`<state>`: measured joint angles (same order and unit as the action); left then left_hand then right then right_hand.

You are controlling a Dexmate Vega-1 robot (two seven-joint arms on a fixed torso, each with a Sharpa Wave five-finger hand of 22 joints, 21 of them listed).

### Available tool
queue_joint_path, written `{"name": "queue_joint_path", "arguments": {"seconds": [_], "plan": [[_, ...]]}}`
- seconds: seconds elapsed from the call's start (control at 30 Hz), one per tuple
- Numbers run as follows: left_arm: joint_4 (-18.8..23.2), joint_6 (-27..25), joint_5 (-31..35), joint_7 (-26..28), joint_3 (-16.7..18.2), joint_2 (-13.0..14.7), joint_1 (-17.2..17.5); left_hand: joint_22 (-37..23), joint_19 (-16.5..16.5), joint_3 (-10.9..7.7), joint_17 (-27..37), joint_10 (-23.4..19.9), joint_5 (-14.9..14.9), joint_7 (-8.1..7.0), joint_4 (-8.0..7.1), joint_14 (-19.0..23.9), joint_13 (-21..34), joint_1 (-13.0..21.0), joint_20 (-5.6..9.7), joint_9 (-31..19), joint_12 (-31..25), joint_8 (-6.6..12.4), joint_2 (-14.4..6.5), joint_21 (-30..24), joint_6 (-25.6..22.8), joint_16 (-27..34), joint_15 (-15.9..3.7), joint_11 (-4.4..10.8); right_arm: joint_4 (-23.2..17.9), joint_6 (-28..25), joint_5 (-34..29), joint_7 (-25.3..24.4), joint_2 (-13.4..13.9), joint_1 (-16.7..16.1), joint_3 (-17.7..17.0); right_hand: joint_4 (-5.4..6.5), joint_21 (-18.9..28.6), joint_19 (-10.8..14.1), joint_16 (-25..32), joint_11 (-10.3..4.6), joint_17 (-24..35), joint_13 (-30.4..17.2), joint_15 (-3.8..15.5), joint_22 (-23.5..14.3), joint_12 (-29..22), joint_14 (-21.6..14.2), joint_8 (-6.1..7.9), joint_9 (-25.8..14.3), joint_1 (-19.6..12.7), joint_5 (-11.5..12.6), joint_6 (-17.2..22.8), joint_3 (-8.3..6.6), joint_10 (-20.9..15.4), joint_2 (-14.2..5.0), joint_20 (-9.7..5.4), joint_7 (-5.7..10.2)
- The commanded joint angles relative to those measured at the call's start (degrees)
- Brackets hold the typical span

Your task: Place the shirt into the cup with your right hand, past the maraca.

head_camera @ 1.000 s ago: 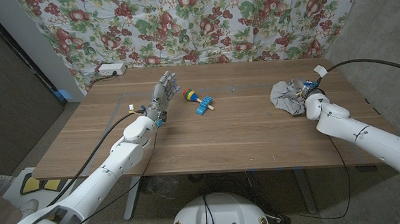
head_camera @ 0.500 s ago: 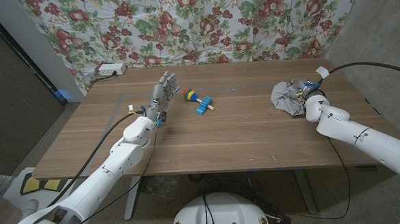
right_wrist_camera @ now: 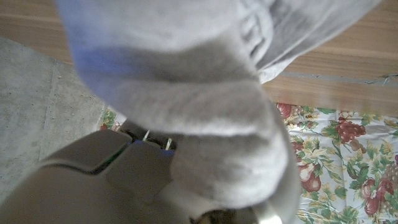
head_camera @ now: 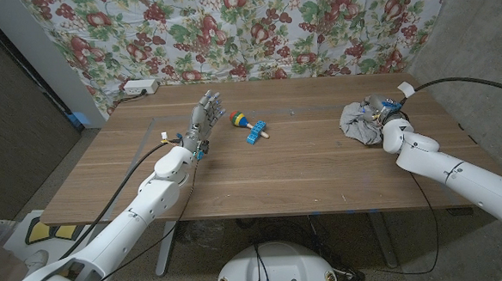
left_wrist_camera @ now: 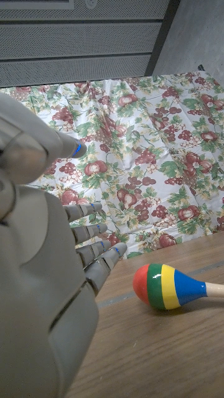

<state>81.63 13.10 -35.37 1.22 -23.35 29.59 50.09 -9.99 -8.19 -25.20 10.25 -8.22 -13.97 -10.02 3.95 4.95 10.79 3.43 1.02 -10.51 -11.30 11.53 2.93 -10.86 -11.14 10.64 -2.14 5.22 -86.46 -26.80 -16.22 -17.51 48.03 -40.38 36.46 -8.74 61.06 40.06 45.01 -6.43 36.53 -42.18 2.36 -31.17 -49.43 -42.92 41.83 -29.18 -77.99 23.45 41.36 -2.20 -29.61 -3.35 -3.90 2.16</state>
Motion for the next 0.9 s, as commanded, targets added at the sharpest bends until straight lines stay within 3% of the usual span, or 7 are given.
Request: {"name": "queue_joint_path", "arguments": {"seconds": [0.03, 0.9], "plan": [[-0.5, 0.0, -0.2, -0.5, -0.1, -0.1, -0.3, -0.2, 0.1, 0.00, 0.1, -0.2, 0.1, 0.01, 0.42, -0.2, 0.1, -0.5, 0.26, -0.2, -0.3, -0.01, -0.3, -0.5, -0.4, 0.2, -1.80, -0.04, -0.9, -0.1, -0.2, -1.0, 0.2, -0.4, -0.5, 0.31, 1.0, 0.3, 0.5, 0.08, 0.1, -0.2, 10.99, -0.3, -0.3, -2.7, 0.54, 0.0, -4.6, -0.4, 0.6, -0.01, -1.0, -4.16, -8.36, -0.17], [-2.9, 0.9, 0.2, -1.9, -0.8, -1.2, -2.3, -0.2, 0.1, 0.02, 0.1, -0.4, 0.1, 0.00, 0.52, -0.1, 0.1, -0.6, 0.26, -0.2, -0.4, 0.07, -0.3, -0.4, -0.9, 0.2, -1.74, 0.00, -4.3, -2.5, -1.1, -1.0, 1.6, -0.7, -1.8, 0.65, 6.6, -0.3, 2.2, 0.72, -0.6, -0.7, 10.92, -1.0, -0.7, -5.8, 1.42, 0.7, -5.5, -3.0, 2.3, 0.13, -4.2, -3.95, -8.22, -0.99]]}}
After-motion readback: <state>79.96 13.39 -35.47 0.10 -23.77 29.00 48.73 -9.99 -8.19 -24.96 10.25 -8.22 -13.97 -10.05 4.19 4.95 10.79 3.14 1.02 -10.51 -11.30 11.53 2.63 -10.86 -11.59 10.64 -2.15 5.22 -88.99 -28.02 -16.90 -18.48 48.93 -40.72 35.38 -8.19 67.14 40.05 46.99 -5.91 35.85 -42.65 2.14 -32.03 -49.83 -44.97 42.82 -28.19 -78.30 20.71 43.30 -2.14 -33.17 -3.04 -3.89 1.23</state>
